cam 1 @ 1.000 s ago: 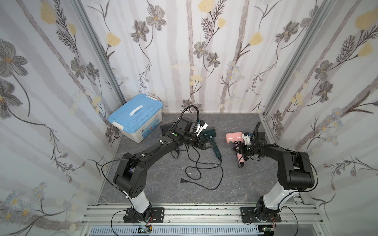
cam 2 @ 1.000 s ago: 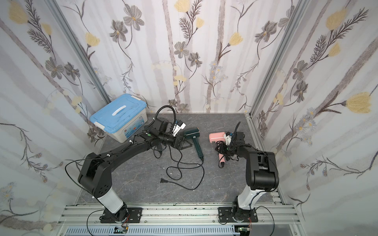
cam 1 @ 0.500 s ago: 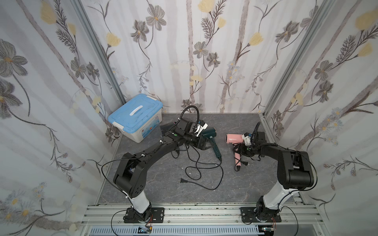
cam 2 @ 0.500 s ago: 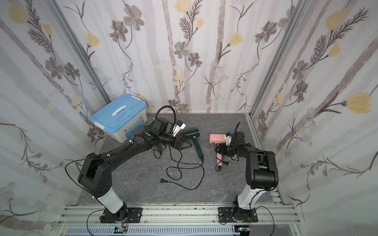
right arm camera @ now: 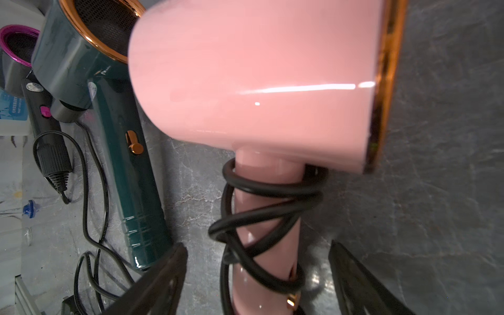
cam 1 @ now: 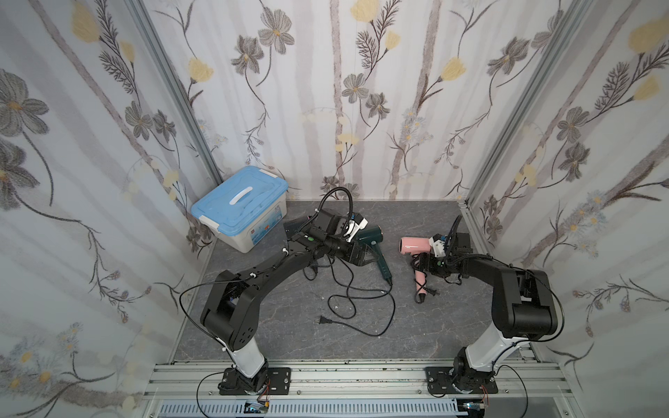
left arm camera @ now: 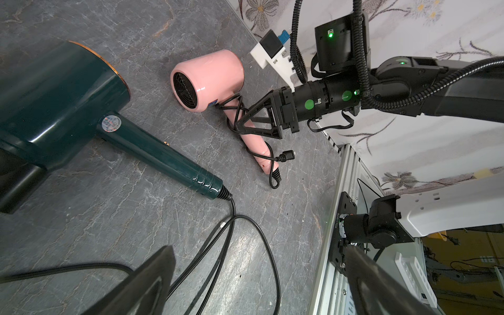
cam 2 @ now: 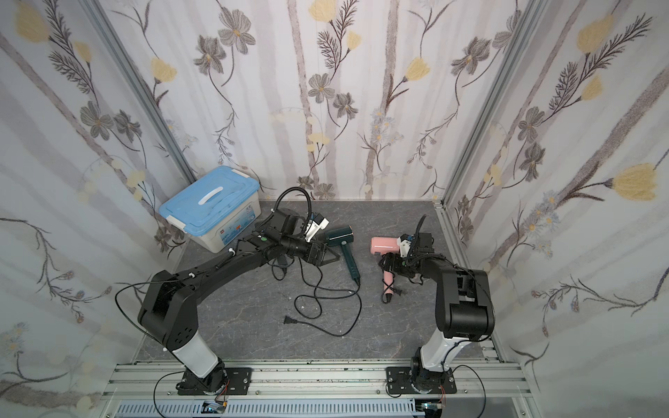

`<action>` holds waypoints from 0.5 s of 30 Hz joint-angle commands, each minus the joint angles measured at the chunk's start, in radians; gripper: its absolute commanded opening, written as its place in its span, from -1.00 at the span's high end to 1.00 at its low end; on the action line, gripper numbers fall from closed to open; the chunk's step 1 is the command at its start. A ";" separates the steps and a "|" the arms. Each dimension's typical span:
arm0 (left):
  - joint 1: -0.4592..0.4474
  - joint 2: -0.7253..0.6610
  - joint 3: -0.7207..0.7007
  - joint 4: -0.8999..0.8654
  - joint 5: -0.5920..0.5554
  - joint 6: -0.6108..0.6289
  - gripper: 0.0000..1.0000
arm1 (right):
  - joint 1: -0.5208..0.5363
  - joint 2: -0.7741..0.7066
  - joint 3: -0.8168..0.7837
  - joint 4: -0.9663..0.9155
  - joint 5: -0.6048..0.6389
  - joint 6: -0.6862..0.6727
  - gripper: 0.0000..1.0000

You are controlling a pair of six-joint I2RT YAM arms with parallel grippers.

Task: Wrap the cord around the hair dryer
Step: Place the hair dryer at the center of the board.

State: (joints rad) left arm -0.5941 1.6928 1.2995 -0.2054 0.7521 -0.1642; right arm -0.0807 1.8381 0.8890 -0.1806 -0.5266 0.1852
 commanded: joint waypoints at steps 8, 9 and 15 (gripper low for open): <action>0.002 -0.013 0.010 -0.008 -0.007 0.020 -1.00 | -0.016 -0.071 -0.014 -0.011 0.031 0.006 -0.99; 0.001 -0.016 0.010 -0.009 -0.010 0.020 -1.00 | -0.017 -0.084 -0.022 -0.010 0.032 0.011 -0.99; 0.002 -0.025 0.006 -0.008 -0.017 0.019 -1.00 | -0.021 -0.164 -0.046 -0.032 0.049 0.028 -0.99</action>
State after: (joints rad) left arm -0.5938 1.6764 1.3010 -0.2131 0.7380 -0.1616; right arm -0.0998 1.7020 0.8474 -0.2077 -0.4927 0.1947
